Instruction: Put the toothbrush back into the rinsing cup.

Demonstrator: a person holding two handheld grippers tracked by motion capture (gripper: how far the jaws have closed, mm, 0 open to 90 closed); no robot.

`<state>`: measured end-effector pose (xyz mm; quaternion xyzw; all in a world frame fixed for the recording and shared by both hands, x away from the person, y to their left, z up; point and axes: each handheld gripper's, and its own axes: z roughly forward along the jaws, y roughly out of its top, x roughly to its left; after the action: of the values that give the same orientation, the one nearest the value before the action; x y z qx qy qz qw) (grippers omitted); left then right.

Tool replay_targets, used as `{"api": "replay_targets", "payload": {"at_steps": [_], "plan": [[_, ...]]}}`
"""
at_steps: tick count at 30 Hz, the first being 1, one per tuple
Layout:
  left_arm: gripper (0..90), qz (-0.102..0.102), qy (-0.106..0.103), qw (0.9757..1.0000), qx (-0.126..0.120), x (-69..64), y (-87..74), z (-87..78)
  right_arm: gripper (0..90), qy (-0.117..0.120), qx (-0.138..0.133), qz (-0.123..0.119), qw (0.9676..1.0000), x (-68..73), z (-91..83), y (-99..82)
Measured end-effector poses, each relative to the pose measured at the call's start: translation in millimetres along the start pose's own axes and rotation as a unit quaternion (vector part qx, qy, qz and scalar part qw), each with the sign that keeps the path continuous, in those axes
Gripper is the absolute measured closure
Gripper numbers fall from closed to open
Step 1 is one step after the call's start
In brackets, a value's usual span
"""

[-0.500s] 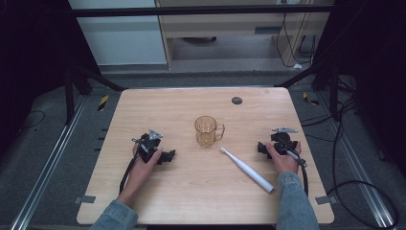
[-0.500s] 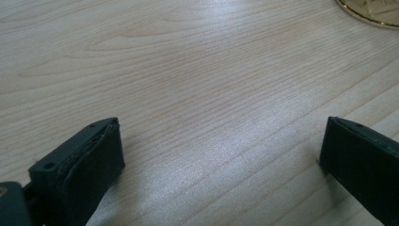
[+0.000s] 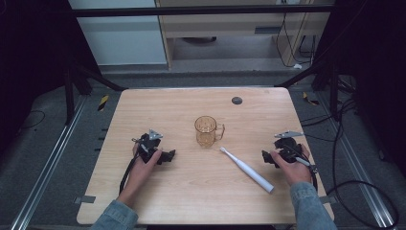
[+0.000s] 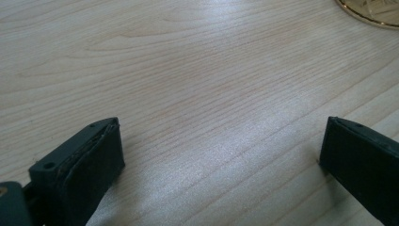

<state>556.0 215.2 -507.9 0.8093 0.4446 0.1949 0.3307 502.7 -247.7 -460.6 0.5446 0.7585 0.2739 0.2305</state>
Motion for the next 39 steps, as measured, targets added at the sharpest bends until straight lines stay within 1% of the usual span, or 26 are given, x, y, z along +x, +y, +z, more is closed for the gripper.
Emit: {"api": "replay_targets", "payload": {"at_steps": [1,2,3,5,6,7,8,9,12,13,14,15,16,17,18,23,24,25,28,29,30,34,35,37,38,39], "plan": [[0.0,0.0,0.0,1.0,0.0,0.0,0.0,0.0,13.7,0.0,0.0,0.0,1.0,0.0,0.0,0.0],[0.0,0.0,0.0,1.0,0.0,0.0,0.0,0.0,14.1,0.009,0.01,-0.014,0.9998,4.5,-6.5,-0.6],[0.0,0.0,0.0,1.0,0.0,0.0,0.0,0.0,14.1,0.009,0.01,-0.014,0.9998,4.5,-6.5,-0.6],[0.0,0.0,0.0,1.0,0.0,0.0,0.0,0.0,14.7,0.016,0.018,-0.022,0.9995,8.2,-10.8,-0.9],[0.0,0.0,0.0,1.0,0.0,0.0,0.0,0.0,16.7,0.019,0.024,-0.029,0.9991,11.5,-13.2,-1.0],[0.0,0.0,0.0,1.0,0.0,0.0,0.0,0.0,16.7,0.019,0.024,-0.029,0.9991,11.5,-13.2,-1.0],[0.0,0.0,0.0,1.0,0.0,0.0,0.0,0.0,17.8,0.022,0.033,-0.037,0.9985,15.6,-15.0,-0.3],[0.0,0.0,0.0,1.0,0.0,0.0,0.0,0.0,17.8,0.022,0.033,-0.037,0.9985,15.6,-15.0,-0.3],[0.0,0.0,0.0,1.0,0.0,0.0,0.0,0.0,21.3,0.026,0.043,-0.052,0.9974,22.4,-16.5,2.1],[0.0,0.0,0.0,1.0,0.0,-0.1,0.0,0.0,23.0,0.027,0.05,-0.057,0.9967,25.9,-16.8,3.9],[0.0,0.0,0.0,1.0,0.0,-0.1,0.0,0.0,23.0,0.027,0.05,-0.057,0.9967,25.9,-16.8,3.9],[0.0,-0.001,0.0,1.0,-0.001,-0.1,0.0,0.1,24.0,0.029,0.053,-0.062,0.9962,27.5,-16.6,4.9],[0.0,-0.001,0.0,1.0,-0.001,-0.1,0.0,0.1,25.6,0.032,0.062,-0.07,0.9951,30.5,-16.1,7.3],[0.0,-0.001,0.0,1.0,-0.001,-0.1,0.0,0.1,25.6,0.032,0.062,-0.07,0.9951,30.5,-16.1,7.3],[0.0,-0.001,0.0,1.0,-0.001,-0.1,0.0,0.1,27.2,0.031,0.069,-0.074,0.9944,32.6,-15.4,9.7],[0.0,-0.001,0.0,1.0,0.0,-0.1,0.0,0.0,29.7,0.035,0.075,-0.082,0.9932,37.1,-15.4,16.5],[0.0,-0.001,0.0,1.0,0.0,-0.1,0.0,0.0,32.2,0.04,0.082,-0.087,0.992,41.2,-15.2,20.0],[0.0,0.0,0.0,1.0,0.0,-0.1,0.0,0.0,32.2,0.04,0.082,-0.087,0.992,41.2,-15.2,20.0],[0.0,-0.001,0.0,1.0,0.0,-0.1,0.0,0.0,35.0,0.049,0.09,-0.093,0.9904,47.6,-13.1,23.8],[0.0,0.0,0.0,1.0,0.0,0.0,0.0,0.0,37.3,0.053,0.096,-0.099,0.9891,51.3,-9.7,25.2],[0.0,-0.002,0.0,1.0,-0.001,-0.2,0.0,0.2,37.3,0.053,0.096,-0.099,0.9891,51.3,-9.7,25.2],[0.0,-0.001,0.0,1.0,0.0,-0.1,0.0,0.0,41.6,0.066,0.113,-0.11,0.9854,59.9,-3.0,29.1],[0.0,-0.001,0.0,1.0,0.0,0.0,0.0,0.1,41.6,0.066,0.113,-0.11,0.9854,59.9,-3.0,29.1],[0.0,-0.002,0.0,1.0,-0.002,-0.2,0.1,0.3,42.2,0.07,0.121,-0.114,0.9835,63.3,-1.1,33.0],[0.0,-0.002,-0.001,1.0,-0.002,-0.2,0.1,0.3,42.2,0.07,0.121,-0.114,0.9835,63.3,-1.1,33.0],[0.0,-0.002,-0.001,1.0,-0.002,-0.1,0.1,0.3,42.4,0.073,0.124,-0.117,0.9827,64.7,-0.5,34.5]]}}
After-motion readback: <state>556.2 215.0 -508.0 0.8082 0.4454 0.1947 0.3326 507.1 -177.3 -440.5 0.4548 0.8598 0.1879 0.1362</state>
